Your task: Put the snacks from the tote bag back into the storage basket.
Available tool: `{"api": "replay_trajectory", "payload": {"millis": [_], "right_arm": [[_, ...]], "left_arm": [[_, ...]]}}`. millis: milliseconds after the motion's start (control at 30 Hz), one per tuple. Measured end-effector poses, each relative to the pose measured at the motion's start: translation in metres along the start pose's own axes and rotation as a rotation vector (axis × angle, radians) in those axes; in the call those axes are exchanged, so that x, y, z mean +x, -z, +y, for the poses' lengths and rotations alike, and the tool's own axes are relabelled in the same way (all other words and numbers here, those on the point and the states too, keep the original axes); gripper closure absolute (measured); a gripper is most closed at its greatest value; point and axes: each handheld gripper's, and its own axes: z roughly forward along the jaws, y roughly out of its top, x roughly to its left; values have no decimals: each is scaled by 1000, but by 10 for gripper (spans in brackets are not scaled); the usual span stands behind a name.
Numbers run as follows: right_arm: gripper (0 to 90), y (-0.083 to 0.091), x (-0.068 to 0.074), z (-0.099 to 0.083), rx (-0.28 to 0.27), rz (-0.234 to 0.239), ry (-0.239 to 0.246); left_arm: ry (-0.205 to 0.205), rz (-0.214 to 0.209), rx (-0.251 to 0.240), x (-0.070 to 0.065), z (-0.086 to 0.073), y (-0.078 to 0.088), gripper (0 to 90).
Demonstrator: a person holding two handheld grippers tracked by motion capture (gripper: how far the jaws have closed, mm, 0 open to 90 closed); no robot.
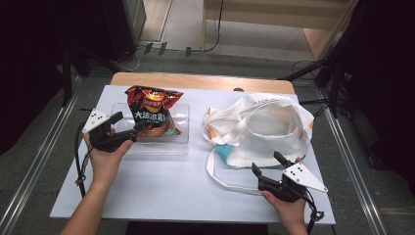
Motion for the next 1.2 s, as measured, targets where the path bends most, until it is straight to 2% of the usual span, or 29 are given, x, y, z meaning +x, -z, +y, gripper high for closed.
{"api": "replay_trajectory", "payload": {"millis": [100, 300, 433, 633, 733, 833, 1067, 1200], "right_arm": [[183, 0, -1, 0, 3, 1, -6], [182, 0, -2, -1, 3, 2, -6], [182, 0, -2, -1, 4, 2, -6], [181, 2, -5, -2, 4, -3, -7], [181, 3, -8, -3, 6, -11, -10], [181, 5, -11, -3, 2, -18, -14], [179, 8, -13, -5, 4, -24, -17], [179, 12, -16, -8, 12, -33, -29]], "left_arm": [[-1, 1, -2, -4, -4, 5, 90], [-28, 8, -17, -13, -15, 16, 90], [-4, 0, -21, -16, -21, 23, 90], [-33, 11, -25, -23, -32, 35, 90], [-42, 13, -6, -23, -38, 38, 91], [-34, 9, -7, -25, -42, 42, 91], [-43, 9, 1, -28, -52, 55, 91], [-48, 32, 16, -24, -57, 62, 91]]}}
